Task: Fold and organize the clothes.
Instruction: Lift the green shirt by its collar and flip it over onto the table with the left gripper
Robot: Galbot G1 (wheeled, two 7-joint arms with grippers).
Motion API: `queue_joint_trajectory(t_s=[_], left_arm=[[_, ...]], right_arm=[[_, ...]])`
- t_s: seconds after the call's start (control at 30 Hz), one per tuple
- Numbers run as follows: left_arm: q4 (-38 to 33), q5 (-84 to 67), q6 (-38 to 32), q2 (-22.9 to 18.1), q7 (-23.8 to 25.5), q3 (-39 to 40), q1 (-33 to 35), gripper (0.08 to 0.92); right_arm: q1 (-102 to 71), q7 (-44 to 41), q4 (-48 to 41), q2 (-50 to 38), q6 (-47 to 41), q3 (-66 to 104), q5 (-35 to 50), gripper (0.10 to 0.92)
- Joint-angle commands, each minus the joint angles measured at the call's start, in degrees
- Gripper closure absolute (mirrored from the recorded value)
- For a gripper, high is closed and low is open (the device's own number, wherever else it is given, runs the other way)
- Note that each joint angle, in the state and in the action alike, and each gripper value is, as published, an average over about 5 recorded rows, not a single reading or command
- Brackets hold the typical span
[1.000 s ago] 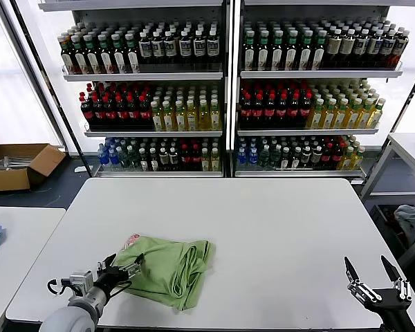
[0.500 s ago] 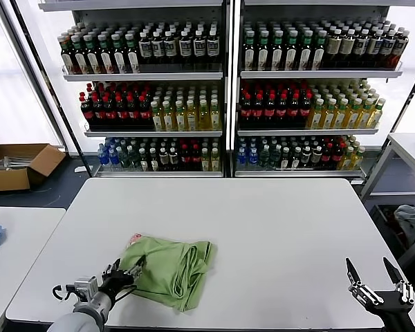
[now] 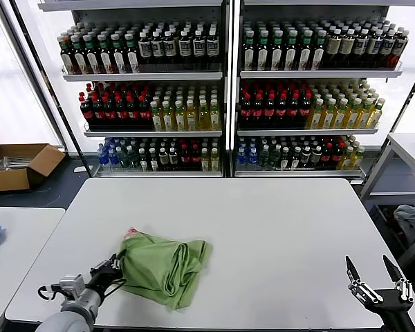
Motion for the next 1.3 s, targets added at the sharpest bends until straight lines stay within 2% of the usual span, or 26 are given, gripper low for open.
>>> queue_joint_trajectory(t_s=[0.03, 0.23, 0.43, 0.53, 0.63, 0.83, 1.07, 1.17, 1.3], left_arm=[[-0.3, -8.4, -0.8, 3.4, -0.4, -14.3, 1.0, 0.898], [1.9, -11.1, -0.8, 6.9, 0.1, -24.2, 2.3, 0.905], [4.7, -12.4, 0.4, 13.3, -0.4, -33.0, 1.8, 0.905], [3.5, -12.3, 1.6, 15.5, -1.1, -34.9, 1.7, 0.905], [-0.7, -12.4, 2.9, 15.2, -2.1, -34.8, 1.9, 0.905], [-12.2, -12.5, 4.7, 8.0, -5.1, -26.6, 3.8, 0.905], [-19.2, -11.7, 5.6, 2.4, -9.3, -14.9, 4.0, 0.905], [-21.5, -10.1, 5.7, 0.9, -12.4, -6.6, 4.3, 0.905], [-22.1, -7.2, 5.7, -0.9, -18.7, 8.8, 3.9, 0.905]], right_arm=[[0.5, 0.0, -0.5, 0.1, 0.1, -0.2, 0.0, 0.203], [1.2, 0.0, -0.9, 0.0, 0.2, -0.7, 0.4, 0.203], [1.1, -0.1, -1.8, -1.0, 1.0, -1.0, 1.1, 0.203], [1.3, 0.0, -2.3, -1.7, 1.4, -1.4, 1.4, 0.203], [1.7, 0.4, -2.7, -2.0, 1.7, -1.7, 1.8, 0.203], [1.8, 0.5, -2.7, -1.5, 1.6, -2.0, 1.7, 0.203], [1.0, 0.5, -2.2, -1.6, 1.8, -1.6, 1.8, 0.203], [1.0, 0.5, -2.3, -0.8, 1.9, -1.9, 1.6, 0.203], [1.4, 0.8, -2.1, 0.3, 2.0, -2.4, 1.1, 0.203]])
